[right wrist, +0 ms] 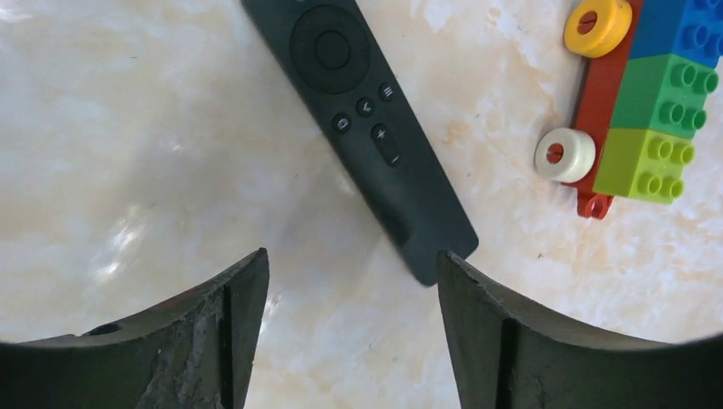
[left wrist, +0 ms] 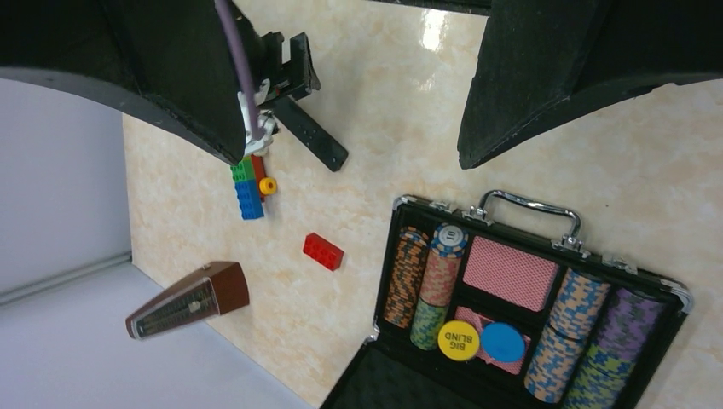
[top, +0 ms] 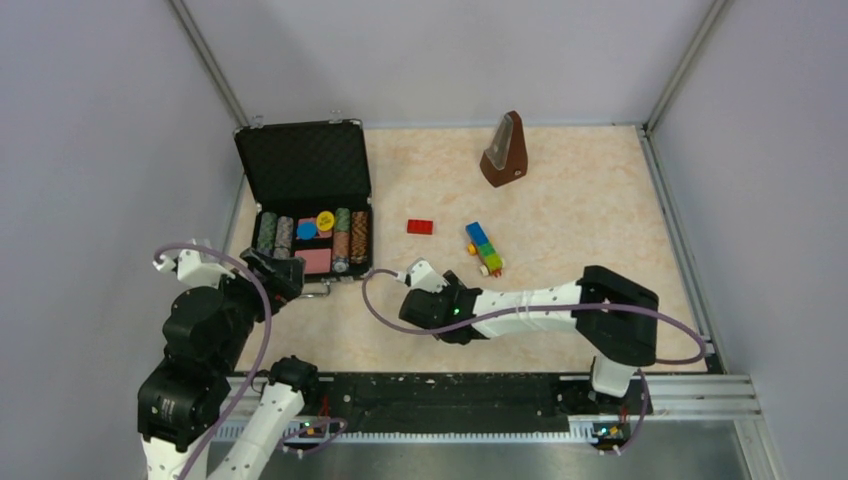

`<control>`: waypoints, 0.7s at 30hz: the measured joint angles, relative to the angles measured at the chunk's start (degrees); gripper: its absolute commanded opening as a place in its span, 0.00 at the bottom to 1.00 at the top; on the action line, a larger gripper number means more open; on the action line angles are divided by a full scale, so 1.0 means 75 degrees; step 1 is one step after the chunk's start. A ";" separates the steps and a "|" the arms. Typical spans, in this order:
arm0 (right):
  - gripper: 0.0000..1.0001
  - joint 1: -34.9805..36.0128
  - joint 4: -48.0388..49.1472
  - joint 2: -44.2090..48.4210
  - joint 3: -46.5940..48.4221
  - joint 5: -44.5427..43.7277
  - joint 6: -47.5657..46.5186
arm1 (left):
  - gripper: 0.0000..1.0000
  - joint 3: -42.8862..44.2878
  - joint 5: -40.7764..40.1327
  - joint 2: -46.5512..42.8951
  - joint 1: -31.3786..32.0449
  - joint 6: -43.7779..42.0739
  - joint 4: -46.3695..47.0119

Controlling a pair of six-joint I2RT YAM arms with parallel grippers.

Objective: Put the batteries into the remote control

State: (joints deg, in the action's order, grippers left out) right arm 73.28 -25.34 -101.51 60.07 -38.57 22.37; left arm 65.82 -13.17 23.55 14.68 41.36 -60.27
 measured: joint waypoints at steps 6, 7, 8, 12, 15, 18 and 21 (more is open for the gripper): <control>0.99 0.0044 -0.0874 0.2081 -0.0140 0.0647 0.1145 | 0.99 -0.0006 0.0682 -0.0169 0.0000 -0.0128 -0.0146; 0.99 0.0047 -0.1119 0.2687 -0.0169 0.0641 0.1434 | 0.99 -0.0020 0.0752 -0.0239 0.0000 -0.0128 -0.0187; 0.99 0.0047 -0.1405 0.3328 -0.0169 0.0597 0.1743 | 0.99 -0.0041 0.0790 -0.0312 0.0000 -0.0131 -0.0195; 0.99 0.0044 -0.2640 0.5400 -0.0157 0.0134 0.3063 | 0.99 -0.0178 0.0772 -0.0793 0.0000 -0.0111 -0.0294; 0.99 0.0044 -0.3824 0.6904 -0.0154 -0.0350 0.4167 | 0.99 -0.0315 0.0659 -0.1236 0.0000 -0.0076 -0.0434; 0.99 0.0041 -0.4689 0.8338 -0.0152 -0.0778 0.4989 | 0.99 -0.0536 0.0597 -0.1679 0.0000 -0.0041 -0.0565; 0.99 0.0041 -0.5246 0.9772 -0.0114 -0.1166 0.5458 | 0.99 -0.0761 0.0536 -0.2066 0.0000 0.0070 -0.0638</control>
State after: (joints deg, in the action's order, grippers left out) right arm 73.58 -64.69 -28.23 59.22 -47.31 63.31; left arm 60.12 -9.15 8.05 14.68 41.89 -65.06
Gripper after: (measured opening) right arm 0.990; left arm 0.986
